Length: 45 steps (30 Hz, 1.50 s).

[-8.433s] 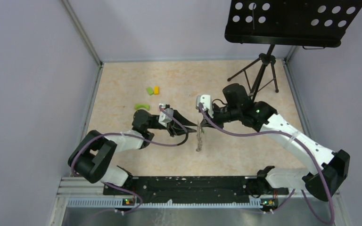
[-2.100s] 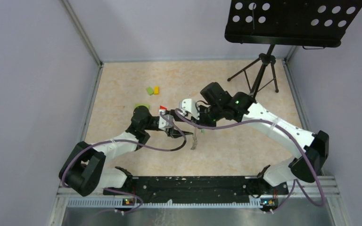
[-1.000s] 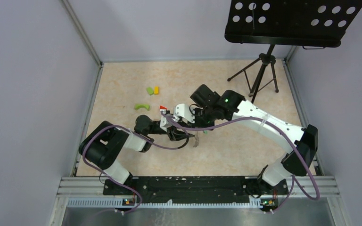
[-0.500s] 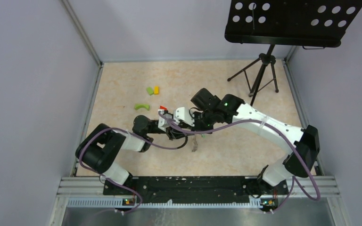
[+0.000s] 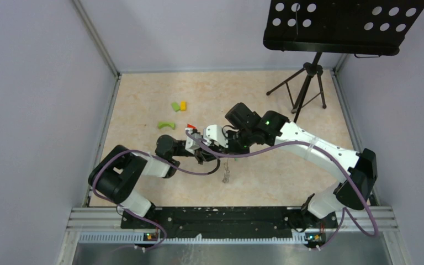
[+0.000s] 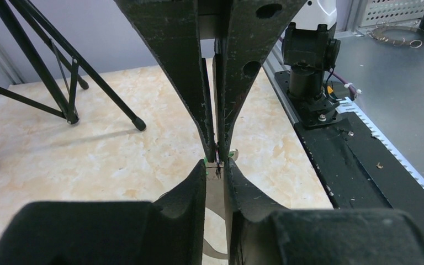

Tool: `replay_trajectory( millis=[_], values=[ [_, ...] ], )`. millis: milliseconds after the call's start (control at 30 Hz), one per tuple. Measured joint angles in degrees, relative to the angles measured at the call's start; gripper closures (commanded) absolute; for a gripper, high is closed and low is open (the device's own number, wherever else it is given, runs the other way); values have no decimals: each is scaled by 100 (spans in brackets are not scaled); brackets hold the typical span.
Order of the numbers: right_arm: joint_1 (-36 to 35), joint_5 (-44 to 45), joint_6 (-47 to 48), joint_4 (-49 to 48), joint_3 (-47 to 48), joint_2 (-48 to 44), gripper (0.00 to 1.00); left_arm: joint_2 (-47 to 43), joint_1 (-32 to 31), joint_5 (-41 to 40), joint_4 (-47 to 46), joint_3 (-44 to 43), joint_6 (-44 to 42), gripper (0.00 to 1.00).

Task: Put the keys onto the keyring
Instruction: Adjust the key on the keyring.

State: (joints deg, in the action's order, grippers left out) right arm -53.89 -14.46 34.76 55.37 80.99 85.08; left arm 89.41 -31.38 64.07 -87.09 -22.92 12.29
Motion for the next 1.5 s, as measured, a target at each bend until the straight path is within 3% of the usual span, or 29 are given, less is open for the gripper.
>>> replay_trajectory(
  millis=[167, 500, 733, 1100, 1500],
  values=[
    [0, -17, 0, -7, -2, 0, 100, 0, -11, 20, -2, -33, 39, 100],
    [72, -83, -103, -216, -203, -138, 99, 0, -13, 55, -31, -37, 389, 100],
    [490, -573, -258, -704, -608, -507, 84, 0, -15, -63, -35, -98, 787, 100],
    [879, -1259, -308, -1283, -1176, -1047, 70, -2, -17, -74, -31, -98, 1082, 100],
    [1279, -1934, -323, -2100, -2179, -1869, 69, -142, -17, -98, -28, -103, 1357, 100]
  ],
)
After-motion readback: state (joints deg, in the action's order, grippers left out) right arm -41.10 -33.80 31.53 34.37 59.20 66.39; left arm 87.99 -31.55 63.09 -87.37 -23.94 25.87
